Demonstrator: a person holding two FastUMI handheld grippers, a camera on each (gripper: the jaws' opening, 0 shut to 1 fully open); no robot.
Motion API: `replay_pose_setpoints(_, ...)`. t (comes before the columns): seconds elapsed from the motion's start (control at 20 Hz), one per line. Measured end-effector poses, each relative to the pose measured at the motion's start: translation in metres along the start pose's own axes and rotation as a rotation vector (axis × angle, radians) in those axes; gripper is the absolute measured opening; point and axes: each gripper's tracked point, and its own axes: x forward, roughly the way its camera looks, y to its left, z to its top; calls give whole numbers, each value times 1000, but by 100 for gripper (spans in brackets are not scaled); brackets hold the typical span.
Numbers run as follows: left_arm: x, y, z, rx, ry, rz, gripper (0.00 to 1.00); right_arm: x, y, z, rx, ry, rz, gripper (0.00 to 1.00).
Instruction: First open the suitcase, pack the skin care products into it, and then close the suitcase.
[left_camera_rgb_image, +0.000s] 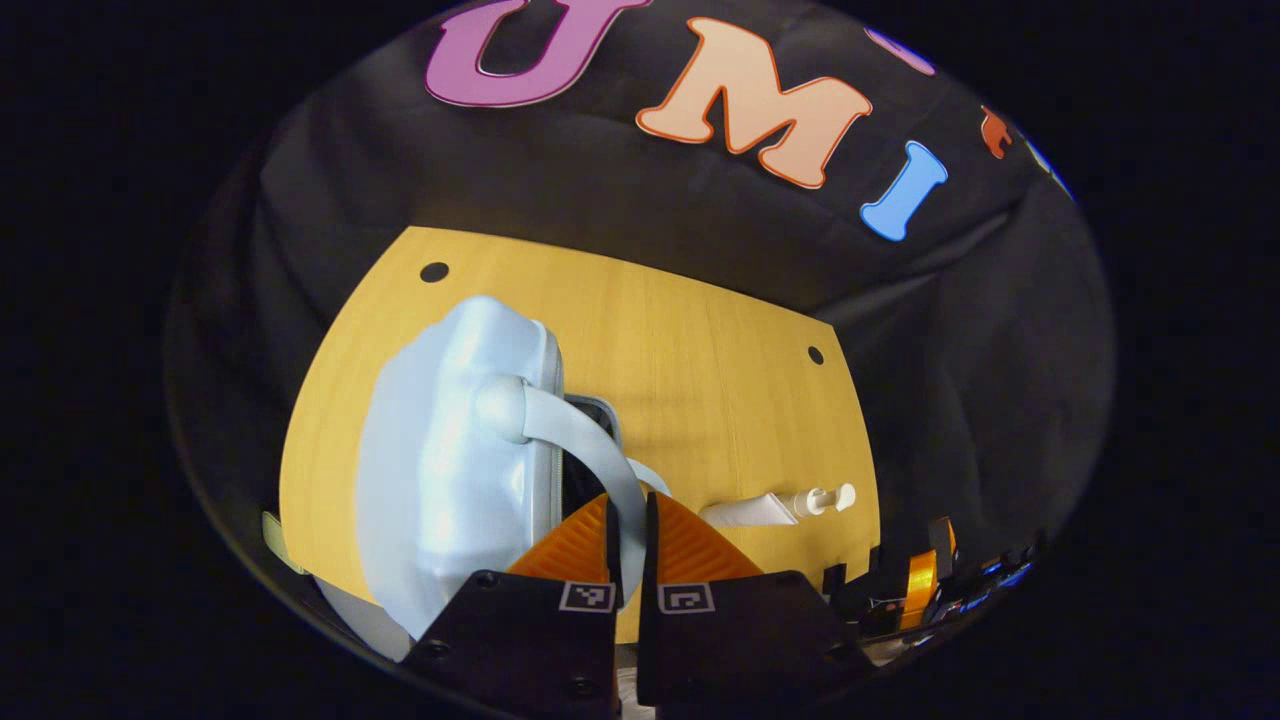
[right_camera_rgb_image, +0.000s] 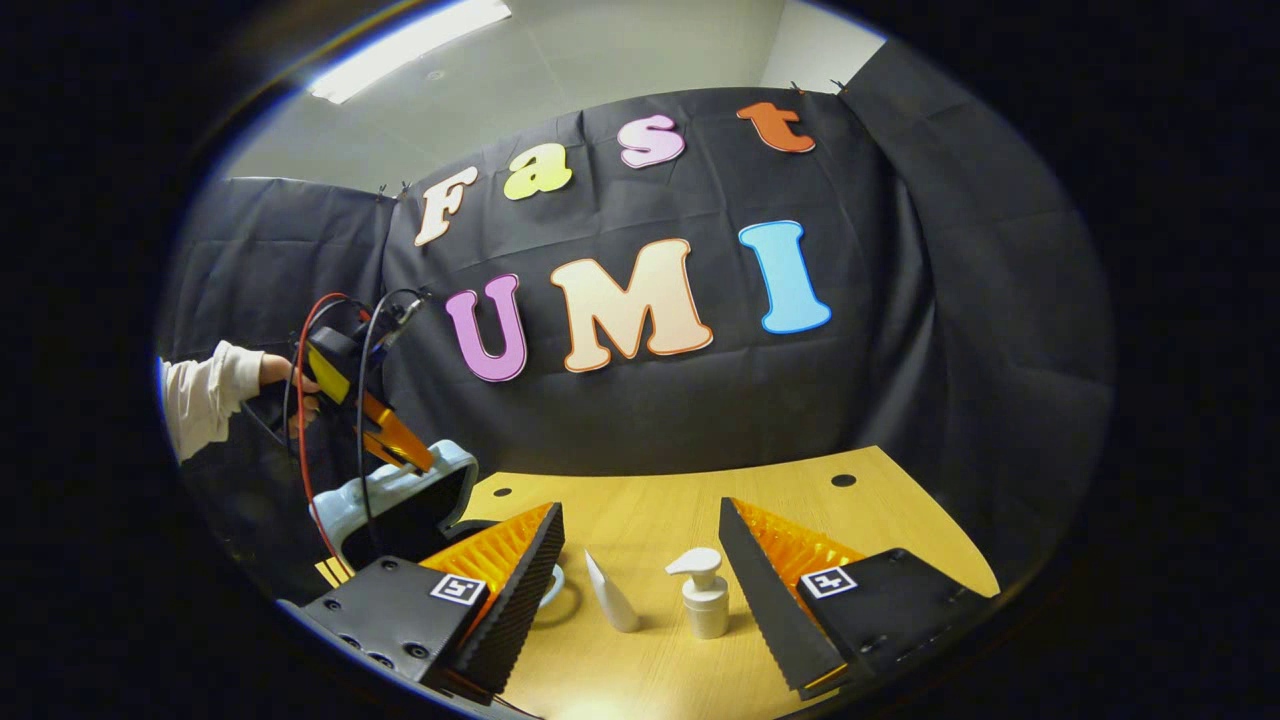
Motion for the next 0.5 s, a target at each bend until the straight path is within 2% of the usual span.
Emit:
replay_pose_setpoints(0.2,-45,49,15,-14,-53,43,1,5,15,14,-23,-40,0,98)
replay_pose_setpoints(0.5,-94,153,24,76,-109,221,1,12,44,31,-3,-97,5,98)
